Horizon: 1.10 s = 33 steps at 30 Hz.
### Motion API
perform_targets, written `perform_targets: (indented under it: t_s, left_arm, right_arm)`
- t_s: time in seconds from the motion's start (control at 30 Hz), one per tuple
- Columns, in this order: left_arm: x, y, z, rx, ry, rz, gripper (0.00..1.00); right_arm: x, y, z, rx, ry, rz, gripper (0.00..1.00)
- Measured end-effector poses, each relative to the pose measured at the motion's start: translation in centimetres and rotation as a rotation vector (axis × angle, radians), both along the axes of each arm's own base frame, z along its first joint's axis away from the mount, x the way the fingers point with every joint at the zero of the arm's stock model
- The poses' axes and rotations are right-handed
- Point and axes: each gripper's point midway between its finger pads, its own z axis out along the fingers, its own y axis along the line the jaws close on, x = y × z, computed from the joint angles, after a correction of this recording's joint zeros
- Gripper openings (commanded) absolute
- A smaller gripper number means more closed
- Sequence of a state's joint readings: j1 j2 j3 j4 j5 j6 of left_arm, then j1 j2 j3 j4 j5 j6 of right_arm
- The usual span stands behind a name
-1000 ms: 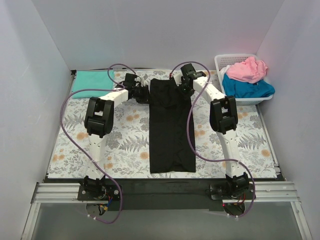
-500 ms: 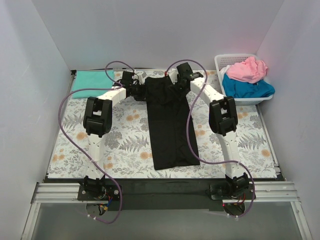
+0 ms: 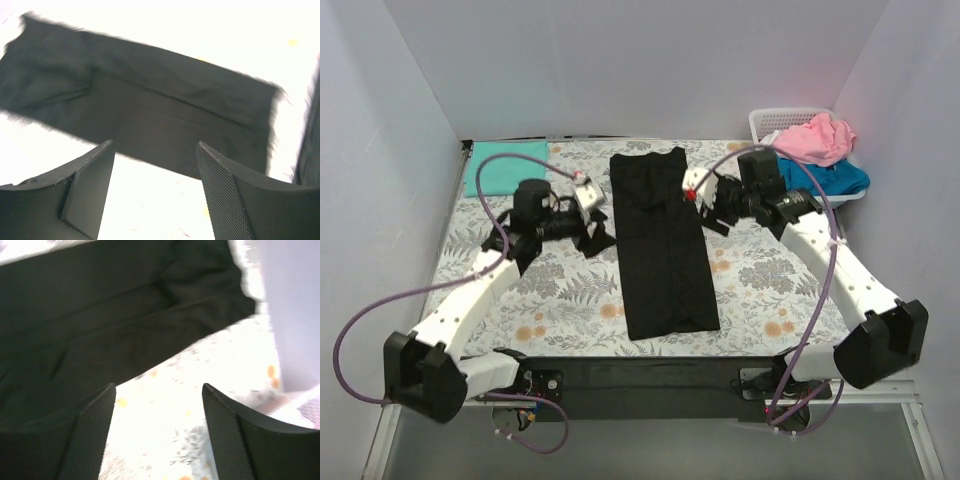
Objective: Fold and stack the t-shirts
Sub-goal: Fold the tshirt
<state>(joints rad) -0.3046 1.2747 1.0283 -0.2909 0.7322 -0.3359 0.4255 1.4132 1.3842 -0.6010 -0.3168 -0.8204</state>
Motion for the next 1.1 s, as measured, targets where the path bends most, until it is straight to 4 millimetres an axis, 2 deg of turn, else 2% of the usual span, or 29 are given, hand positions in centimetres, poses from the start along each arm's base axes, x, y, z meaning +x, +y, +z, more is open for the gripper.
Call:
perform_targets:
  t_s: [0.07, 0.1, 0.17, 0.2, 0.27, 0.33, 0.4, 0.7, 0.8, 0.9, 1.1]
  left_arm:
    - [-4.8, -1.9, -1.0, 0.031, -0.077, -0.127, 0.61]
    - [-7.1, -2.8, -2.3, 0.048, -0.082, -0.190, 0.60]
    - [-11.0, -4.4, -6.0, 0.098, -0.038, -0.302, 0.56]
    - [-12.2, -4.8, -7.9, 0.126, -0.002, -0.334, 0.54]
    - [-13.5, -5.0, -11.7, 0.200, 0.081, -0.361, 0.54]
    - [-13.8, -5.2, -14.1, 0.254, 0.139, -0.365, 0.53]
    - [-13.8, -5.3, -15.4, 0.285, 0.164, -0.365, 0.52]
    - [-12.5, -6.0, -18.6, 0.349, 0.143, -0.344, 0.44]
    - [-12.3, -5.6, -19.9, 0.378, 0.147, -0.328, 0.43]
    - [-12.5, -4.9, -20.8, 0.405, 0.140, -0.325, 0.40]
    - [-12.5, -4.4, -21.0, 0.417, 0.082, -0.347, 0.36]
  right_arm:
    - [-3.4, -0.6, -3.2, -0.053, 0.028, 0.092, 0.65]
    - [-4.8, -0.9, -5.2, -0.084, 0.067, 0.126, 0.56]
    - [-7.0, -0.9, -9.1, -0.143, 0.155, 0.181, 0.47]
    - [-7.7, -0.8, -10.5, -0.163, 0.194, 0.198, 0.40]
    - [-9.1, -0.5, -13.6, -0.209, 0.278, 0.231, 0.35]
    - [-10.3, -0.4, -15.8, -0.246, 0.342, 0.250, 0.32]
    - [-11.4, -0.4, -17.3, -0.265, 0.381, 0.258, 0.32]
    - [-14.6, -0.2, -21.5, -0.309, 0.458, 0.249, 0.28]
    - [-15.7, -0.1, -22.6, -0.324, 0.475, 0.245, 0.28]
    - [-15.8, 0.5, -22.7, -0.315, 0.468, 0.236, 0.27]
    - [-16.1, 1.4, -22.7, -0.307, 0.464, 0.215, 0.28]
